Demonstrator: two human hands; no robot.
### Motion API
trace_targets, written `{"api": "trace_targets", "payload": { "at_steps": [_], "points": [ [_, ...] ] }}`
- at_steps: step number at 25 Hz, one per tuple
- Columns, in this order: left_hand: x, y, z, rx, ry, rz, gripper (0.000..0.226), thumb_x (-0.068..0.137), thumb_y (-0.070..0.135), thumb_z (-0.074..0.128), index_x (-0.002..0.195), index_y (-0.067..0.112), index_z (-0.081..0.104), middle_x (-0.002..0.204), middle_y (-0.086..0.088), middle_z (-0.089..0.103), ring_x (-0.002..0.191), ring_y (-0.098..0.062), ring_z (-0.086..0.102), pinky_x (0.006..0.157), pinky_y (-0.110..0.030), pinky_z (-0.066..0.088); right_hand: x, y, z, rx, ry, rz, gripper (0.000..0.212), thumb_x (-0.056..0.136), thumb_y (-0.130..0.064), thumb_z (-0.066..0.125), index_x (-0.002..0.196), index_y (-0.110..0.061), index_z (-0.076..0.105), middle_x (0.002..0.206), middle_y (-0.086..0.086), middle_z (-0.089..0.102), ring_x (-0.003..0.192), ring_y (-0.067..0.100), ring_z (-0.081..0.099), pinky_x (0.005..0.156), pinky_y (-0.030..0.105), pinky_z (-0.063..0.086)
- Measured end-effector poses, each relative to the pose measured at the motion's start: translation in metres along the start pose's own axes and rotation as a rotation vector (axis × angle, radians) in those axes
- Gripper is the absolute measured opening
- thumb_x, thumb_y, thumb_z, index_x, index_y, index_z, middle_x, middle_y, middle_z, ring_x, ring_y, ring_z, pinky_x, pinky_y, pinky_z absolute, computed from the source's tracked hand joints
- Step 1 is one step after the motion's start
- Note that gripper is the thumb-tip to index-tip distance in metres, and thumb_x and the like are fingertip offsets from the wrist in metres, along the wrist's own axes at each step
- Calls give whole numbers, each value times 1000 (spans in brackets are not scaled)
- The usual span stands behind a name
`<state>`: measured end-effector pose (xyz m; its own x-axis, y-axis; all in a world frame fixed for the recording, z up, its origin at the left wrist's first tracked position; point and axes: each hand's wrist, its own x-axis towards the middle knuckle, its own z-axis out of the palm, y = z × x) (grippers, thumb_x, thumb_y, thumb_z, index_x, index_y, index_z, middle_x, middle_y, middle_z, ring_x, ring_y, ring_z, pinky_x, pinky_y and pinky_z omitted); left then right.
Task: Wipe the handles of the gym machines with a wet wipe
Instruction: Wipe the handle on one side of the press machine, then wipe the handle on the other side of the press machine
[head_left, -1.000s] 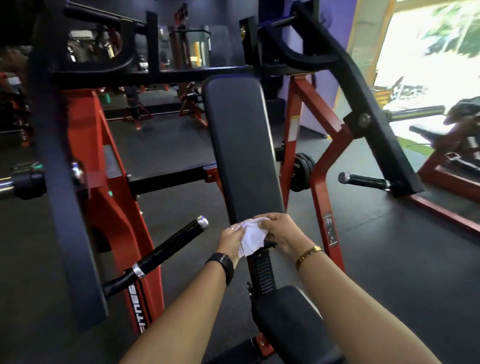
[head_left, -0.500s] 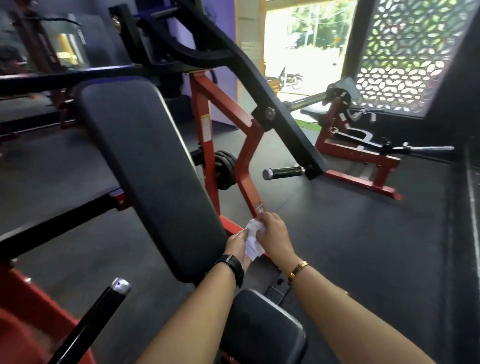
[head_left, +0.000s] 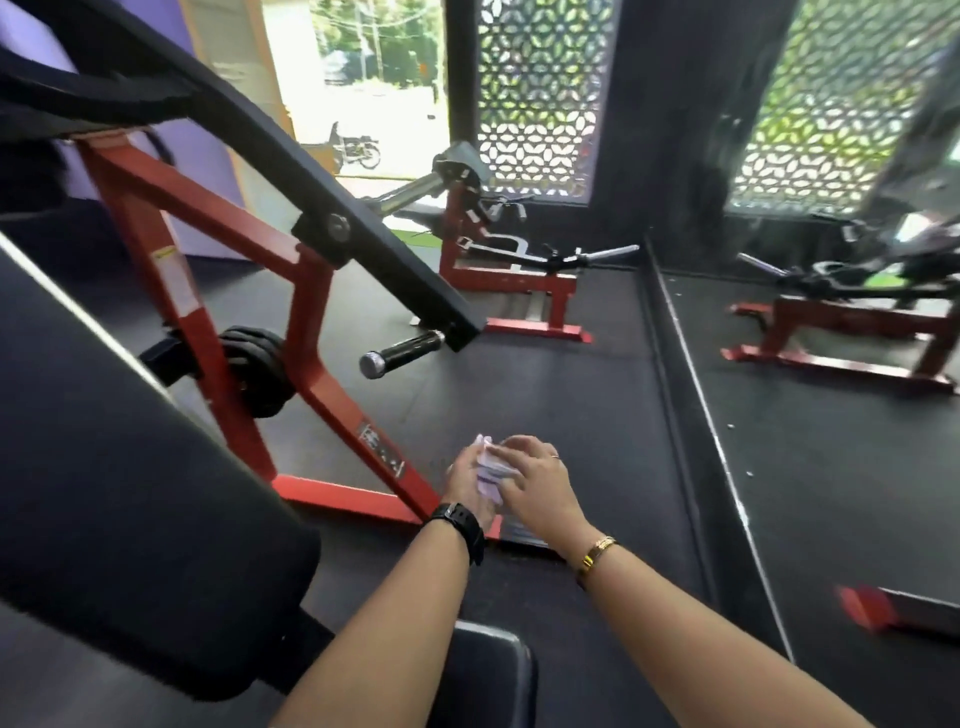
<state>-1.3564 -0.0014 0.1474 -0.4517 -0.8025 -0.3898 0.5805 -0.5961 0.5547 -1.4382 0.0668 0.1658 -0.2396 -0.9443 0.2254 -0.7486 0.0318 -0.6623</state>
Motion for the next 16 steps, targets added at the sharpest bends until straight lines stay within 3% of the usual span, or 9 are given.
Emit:
{"api": "trace_targets", "payload": {
  "at_steps": [2,5,7,11,13,16],
  "points": [
    [16,-15,16,13,-12,-30,23,101,21,37,94,8,54,93,-17,59,80,-26,60,68,-36,52,9,21,-15,362,146,322,37,84,-10,51,119,-14,63,119,4,59,106,15,53,93,25,41],
    [39,-32,39,-1,-34,-41,23,101,15,34,97,7,56,96,-17,60,81,-25,60,58,-32,56,19,50,-36,879,99,702,23,93,-24,54,111,-12,62,91,3,67,75,14,60,66,25,47],
    [55,-41,55,-18,-49,-46,25,101,13,32,98,7,56,97,-17,60,79,-24,60,60,-34,55,23,63,-45,1017,51,741,22,95,-27,53,104,-11,66,81,2,69,67,13,62,61,24,50],
    [92,-61,75,26,-27,-17,24,100,7,33,101,7,57,101,-18,59,89,-24,58,71,-39,48,49,94,-57,1122,81,720,11,93,-12,57,97,-6,64,79,7,70,61,13,67,53,23,53],
    [115,-65,87,35,-22,17,22,98,1,35,101,7,57,101,-18,59,90,-25,58,71,-40,50,73,116,-64,1100,55,741,3,89,-4,59,87,-7,59,77,11,67,60,16,65,56,26,55],
    [144,-59,108,5,21,76,22,95,-5,40,101,6,57,98,-19,61,85,-25,60,71,-40,51,115,146,-78,1072,-31,746,14,87,2,55,78,-8,53,77,12,62,66,21,62,64,32,54]
  ]
}}
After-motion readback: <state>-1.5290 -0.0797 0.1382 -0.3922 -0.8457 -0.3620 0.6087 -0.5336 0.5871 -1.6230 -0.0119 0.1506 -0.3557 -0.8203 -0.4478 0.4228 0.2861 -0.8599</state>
